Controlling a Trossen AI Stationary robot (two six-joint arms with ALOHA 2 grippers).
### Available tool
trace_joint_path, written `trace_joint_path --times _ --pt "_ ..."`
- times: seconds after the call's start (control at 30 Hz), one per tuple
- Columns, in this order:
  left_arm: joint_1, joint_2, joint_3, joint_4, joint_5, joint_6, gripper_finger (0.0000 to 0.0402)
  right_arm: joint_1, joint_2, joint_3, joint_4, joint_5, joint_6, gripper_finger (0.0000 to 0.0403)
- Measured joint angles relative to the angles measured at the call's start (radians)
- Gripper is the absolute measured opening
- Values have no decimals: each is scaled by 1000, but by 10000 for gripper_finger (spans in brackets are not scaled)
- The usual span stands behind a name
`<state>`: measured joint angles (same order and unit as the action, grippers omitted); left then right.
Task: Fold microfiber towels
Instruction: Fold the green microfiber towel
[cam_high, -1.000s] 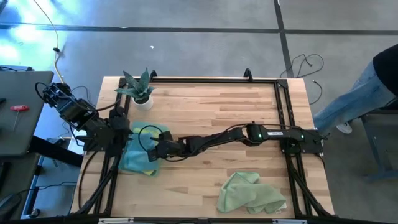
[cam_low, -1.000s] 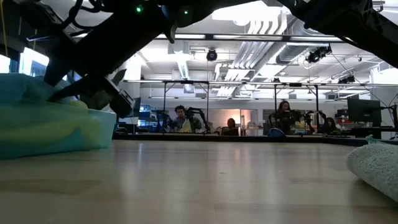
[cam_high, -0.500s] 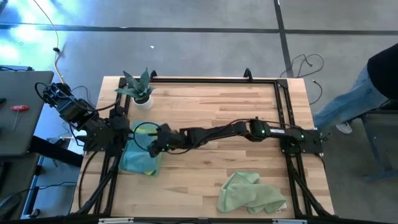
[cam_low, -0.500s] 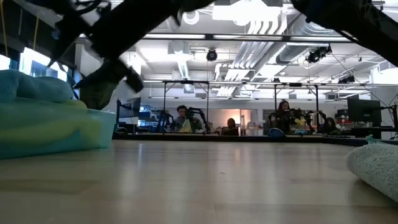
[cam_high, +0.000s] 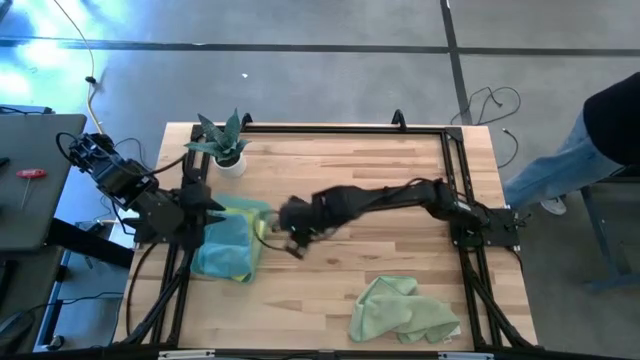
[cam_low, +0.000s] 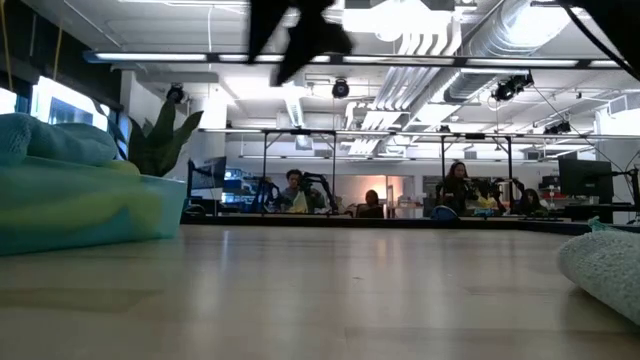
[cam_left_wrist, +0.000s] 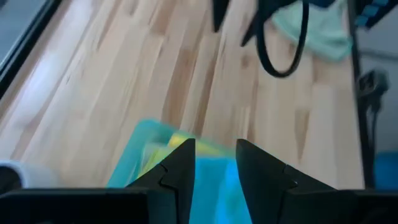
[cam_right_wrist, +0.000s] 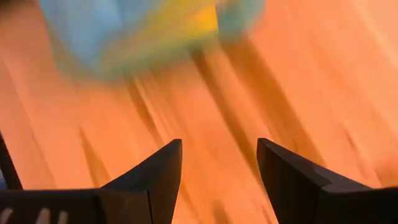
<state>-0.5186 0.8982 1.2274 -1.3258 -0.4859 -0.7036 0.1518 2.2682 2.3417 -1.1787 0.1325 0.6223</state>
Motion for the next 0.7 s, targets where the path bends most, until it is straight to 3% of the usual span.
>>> trace_joint_path --times 0.2,0.37,0.47,0.6,0.7 --pt "0 42 0 154 -80 -27 106 99 -17 -2 -403 -3 55 200" --pt "0 143 -1 253 -68 -60 113 201 -30 -65 -379 -156 -85 200" --pt "0 225 -1 326 -14 -79 125 245 -66 -137 -388 -188 -124 200" --pt "0 329 -2 436 16 -81 143 269 -197 -330 -313 -181 -98 200" --pt "0 391 -1 507 35 -101 148 282 -326 -569 -190 -177 -43 200"
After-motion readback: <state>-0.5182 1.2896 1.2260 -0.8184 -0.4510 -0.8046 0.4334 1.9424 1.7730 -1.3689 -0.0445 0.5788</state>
